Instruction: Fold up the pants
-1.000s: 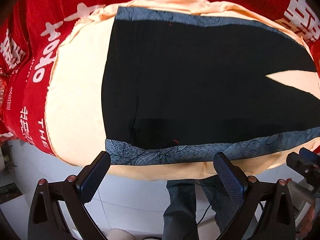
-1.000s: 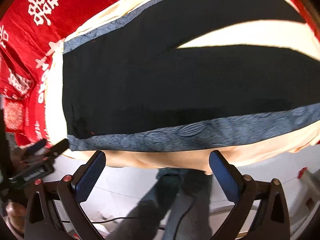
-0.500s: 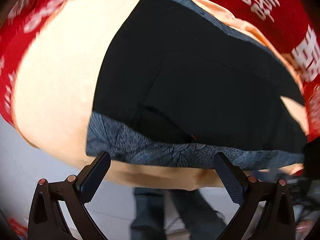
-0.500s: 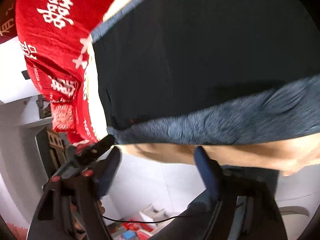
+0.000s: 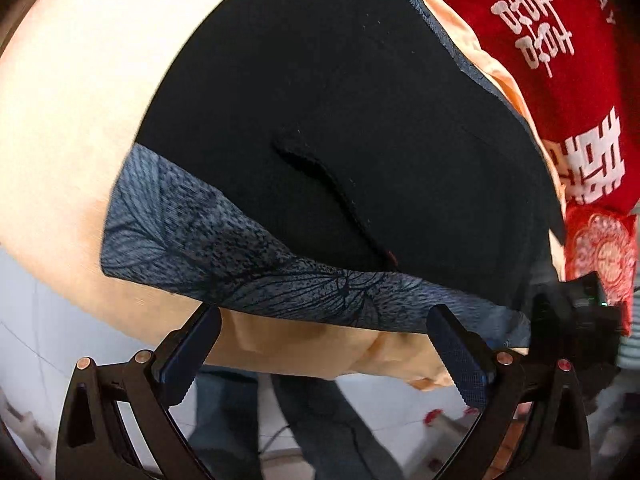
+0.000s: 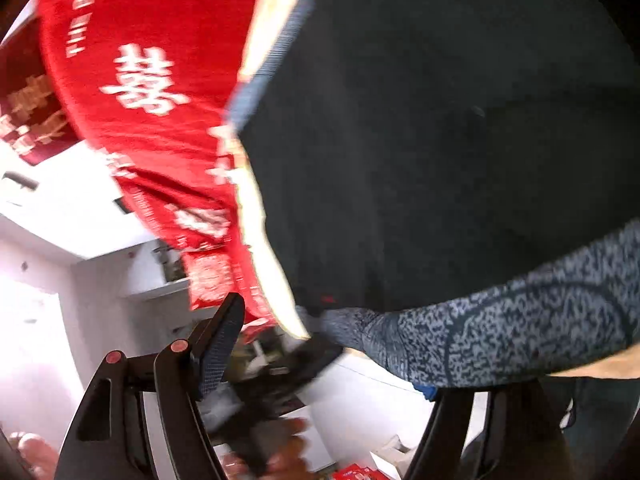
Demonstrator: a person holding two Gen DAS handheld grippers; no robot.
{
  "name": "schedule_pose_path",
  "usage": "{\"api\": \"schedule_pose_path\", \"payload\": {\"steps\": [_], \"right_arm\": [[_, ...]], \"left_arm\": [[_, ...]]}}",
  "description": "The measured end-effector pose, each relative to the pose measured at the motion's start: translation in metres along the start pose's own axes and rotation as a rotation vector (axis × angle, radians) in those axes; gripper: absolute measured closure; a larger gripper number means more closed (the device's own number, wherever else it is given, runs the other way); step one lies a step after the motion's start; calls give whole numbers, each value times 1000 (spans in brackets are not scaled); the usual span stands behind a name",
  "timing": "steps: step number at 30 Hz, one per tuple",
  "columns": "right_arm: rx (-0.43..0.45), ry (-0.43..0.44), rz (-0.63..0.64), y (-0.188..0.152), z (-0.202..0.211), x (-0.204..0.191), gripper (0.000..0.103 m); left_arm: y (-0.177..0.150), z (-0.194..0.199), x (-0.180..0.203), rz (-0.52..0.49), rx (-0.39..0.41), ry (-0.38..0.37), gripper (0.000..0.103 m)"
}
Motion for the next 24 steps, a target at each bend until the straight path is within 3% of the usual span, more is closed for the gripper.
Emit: {"api": "schedule_pose_path", "payload": {"steps": [4,8,9,11,12,15,17,21,22,24], "right_arm": [[-7,41,34,5,9,-24,26],[-27,52,37,4,9,-23,26],[-39,38,38,1,10,-20,26],[-46,11,33,-2,13,-9,26],[-41,-15,28,-6,20,0,26],[10,-63,-32,-12,39,27,26],[56,-86,-70,-14,56,41,26],[174,-87,-177,-17,92,72,26],[202,-64,-210,-19,97,78,29],[265,-10,-312,-23,106,90,50]], "left_arm": [[3,1,5,85,-21,-100,0],[8,-3,5,173,-8,-144,0],[10,-4,6,189,4,-141,3],[16,-9,7,196,8,-123,33],[19,-11,7,198,2,-110,37],[18,-13,11,179,13,-86,39],[17,-11,17,124,30,-49,46],[21,-12,19,99,30,-36,53],[23,-11,17,93,30,-33,54],[25,-9,21,75,37,-27,62]]}}
Point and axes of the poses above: each gripper's, at about its wrist camera, not at the fingertips, and z roughly against the way its jaws point, x to its right, y to its top, the point moved 2 cm from there along -z, roughly the way its jaws point, and after that the axes turned 14 degrees about z, right-handed, at the moved point
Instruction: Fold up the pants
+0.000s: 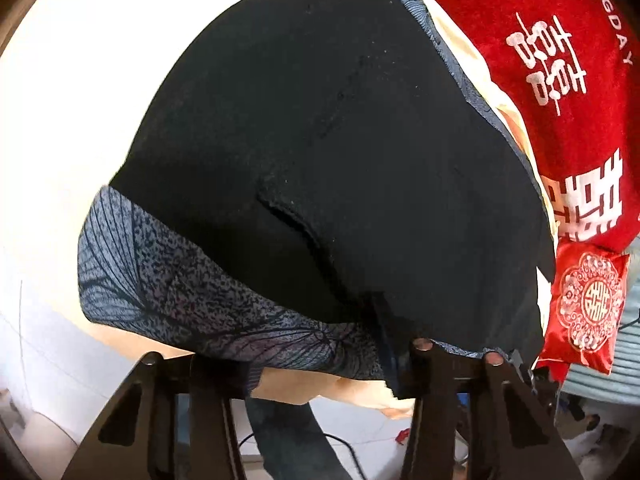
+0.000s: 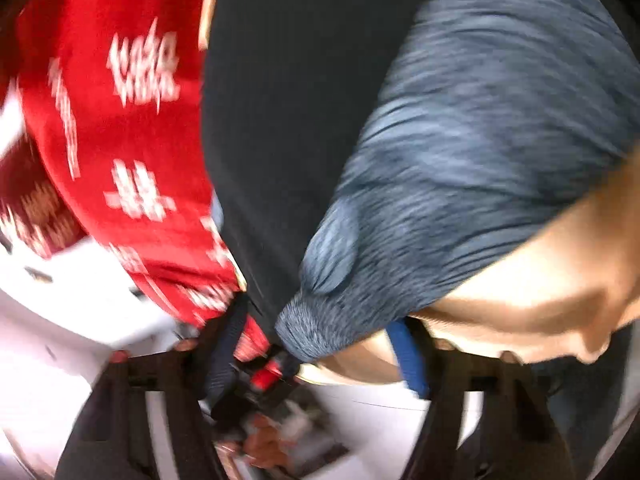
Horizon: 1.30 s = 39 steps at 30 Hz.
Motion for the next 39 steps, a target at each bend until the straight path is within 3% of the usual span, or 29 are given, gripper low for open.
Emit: {"api": "schedule_pose_path", "payload": {"steps": [2,3,9,15,20,26,28,29,31,33,34,35,36,39], "right_arm": [[25,23,-71,-1,6,4,90],[32,19,-74,-3,10,-1,95],[-33,-104,190,14,30,-83,95],[-144,-166,389,86,11,-164,95],[-246,-221,477,170,-37,-205,92],[-352,-307,501,245,-108,-187,92],[-374,-346,500,262,-130,-171,92],[-378,-359,501,268,-138,-165,92],[-388,-380,485,279,-152,-158,91],[-394,-376,470,280,-154,-159,84],[-401,-360,483,278,-152,-165,66],[-405,-353,503,275,-150,-171,40],[-413,-344,543,268,-146,-184,30],[-409,-384,688,245,-129,-214,27]], "left_arm": [[0,7,-5,-14,1,12,75],[1,10,-5,-13,0,6,75],[4,49,23,-70,37,-22,75],[30,85,94,-166,150,-47,75],[86,79,161,-215,257,-24,75],[156,24,200,-230,323,95,74],[174,1,198,-206,330,174,61],[180,-4,196,-195,349,208,44],[188,-8,194,-179,404,270,31],[190,-3,192,-167,403,273,31],[189,4,190,-166,403,274,31],[186,7,191,-176,409,286,31],[182,13,191,-195,418,302,31],[163,20,197,-284,426,359,31]]}}
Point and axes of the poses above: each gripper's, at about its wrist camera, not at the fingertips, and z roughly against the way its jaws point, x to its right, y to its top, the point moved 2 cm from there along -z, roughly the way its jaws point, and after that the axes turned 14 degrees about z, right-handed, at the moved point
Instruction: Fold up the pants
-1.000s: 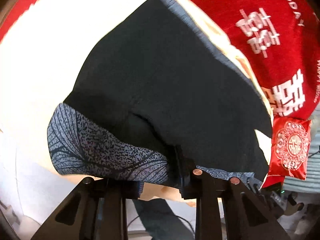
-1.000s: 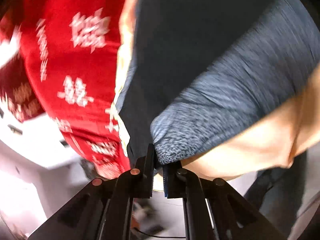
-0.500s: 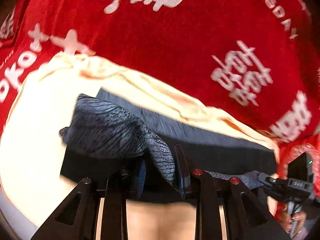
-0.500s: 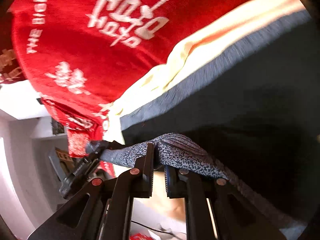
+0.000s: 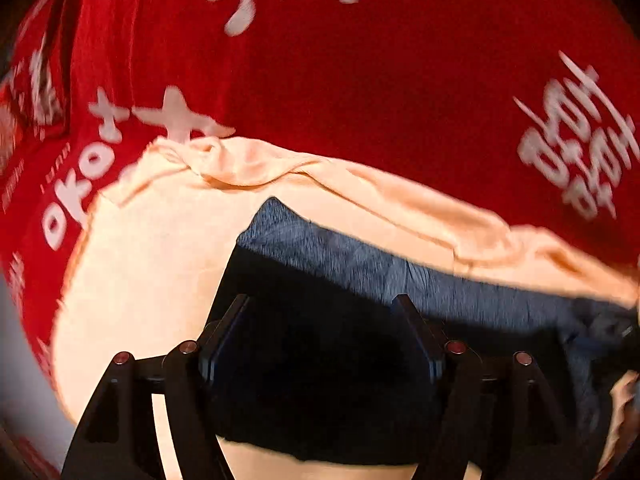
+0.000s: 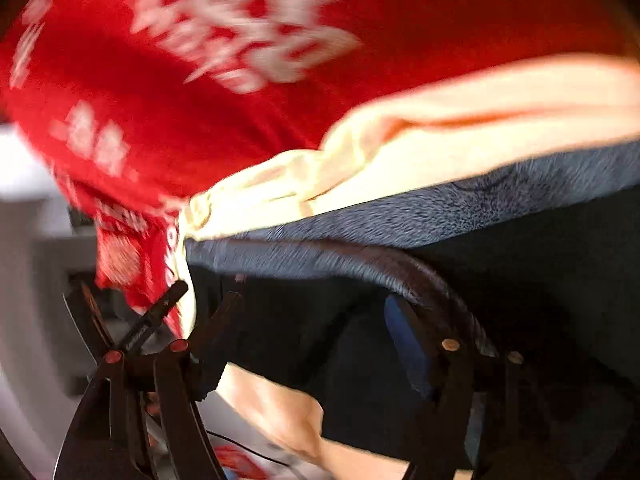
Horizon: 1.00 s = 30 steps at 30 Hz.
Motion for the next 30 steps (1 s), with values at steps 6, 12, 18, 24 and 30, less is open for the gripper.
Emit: {"api": "schedule_pose_path", "payload": {"steps": [6,12,18,24,30], "right_arm": [[-106,-177,193,-6,-31,-19,43],[-109,-256,217,8,-51,1,56],[-35,-132,133,9,-22,3,56],[48,-47,101,-33,29,3,35],[92,-160,-39,-98,94,39,35]], "left_arm": [[-25,-40,33,-107,-72,46,31],[-26,-72,54,-109,-44,101,9],[-14,-64,62,-60,-73,120,9],[-43,-21,78,-132,-79,76,9],[-99,5,96,-250,-143,45,9]]}}
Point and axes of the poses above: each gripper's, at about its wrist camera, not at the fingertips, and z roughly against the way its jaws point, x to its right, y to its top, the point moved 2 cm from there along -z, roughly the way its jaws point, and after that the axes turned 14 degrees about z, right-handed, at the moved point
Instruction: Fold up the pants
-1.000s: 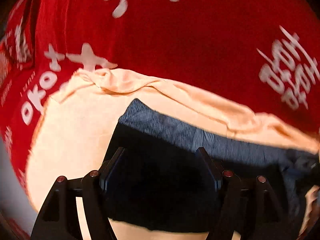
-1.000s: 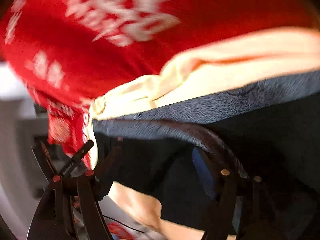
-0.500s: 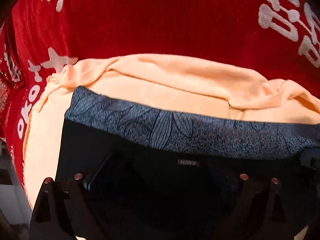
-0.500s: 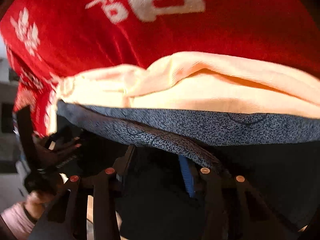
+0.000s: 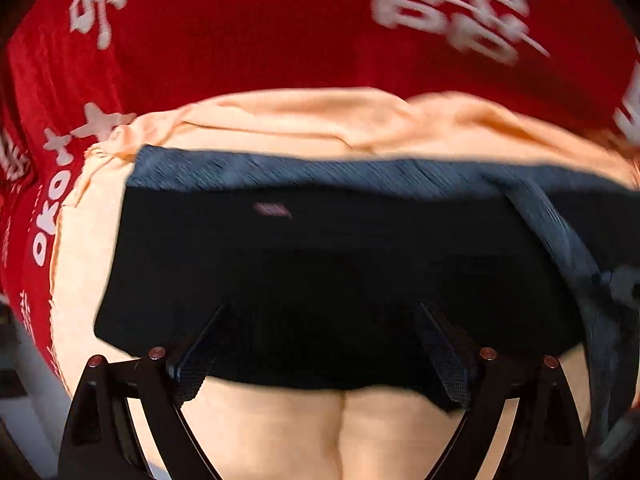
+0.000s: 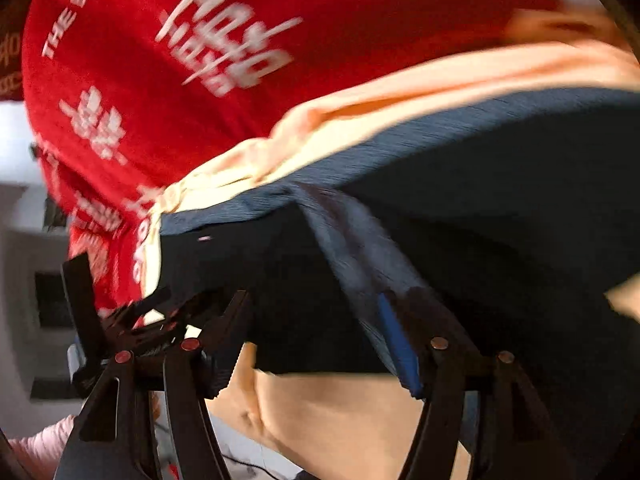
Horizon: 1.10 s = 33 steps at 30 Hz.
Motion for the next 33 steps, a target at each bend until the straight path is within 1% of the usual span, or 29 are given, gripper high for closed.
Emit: {"api": "schedule_pose_path", "payload": {"steps": [2,4,7,9,13,16,20,21,23,25,29,31,33], "right_arm": [[27,-39,-50,-18,17,13,35],[54,-90,-125,-42,37,29,35],[93,-145,-226,-76,62,50,35],[122,-166,-283,-98,76,57,35],[180,-209,-370,-149,107,66,35],[206,-253,-410,-181,120,66,35],[219,-267,-499,-221,132,78,35],[215,-283,-514,-230,135,82,35],[204,-305,-526,-240,137,87,35],[184,-318,-536,-250,138,96,35],[150,-315,-553,-265,141,117,35],[148,-295,-563,-269,143,127,35],[138,-292,-555,-269,144,134,35]], "left_arm": [[-18,5,13,-48,-23,-17,9],[-32,10,27,-104,-40,-43,9],[-45,16,45,-190,-30,-70,9],[-53,21,55,-225,-29,-90,9],[-68,42,75,-300,5,-143,9],[-79,54,84,-343,12,-168,9],[-91,67,88,-371,6,-218,9],[-93,67,89,-375,-1,-223,9],[-94,60,91,-372,-39,-244,9],[-101,55,102,-367,-72,-258,9],[-112,54,131,-369,-81,-250,9],[-116,55,148,-360,-87,-256,9],[-120,52,163,-364,-102,-250,9]]}}
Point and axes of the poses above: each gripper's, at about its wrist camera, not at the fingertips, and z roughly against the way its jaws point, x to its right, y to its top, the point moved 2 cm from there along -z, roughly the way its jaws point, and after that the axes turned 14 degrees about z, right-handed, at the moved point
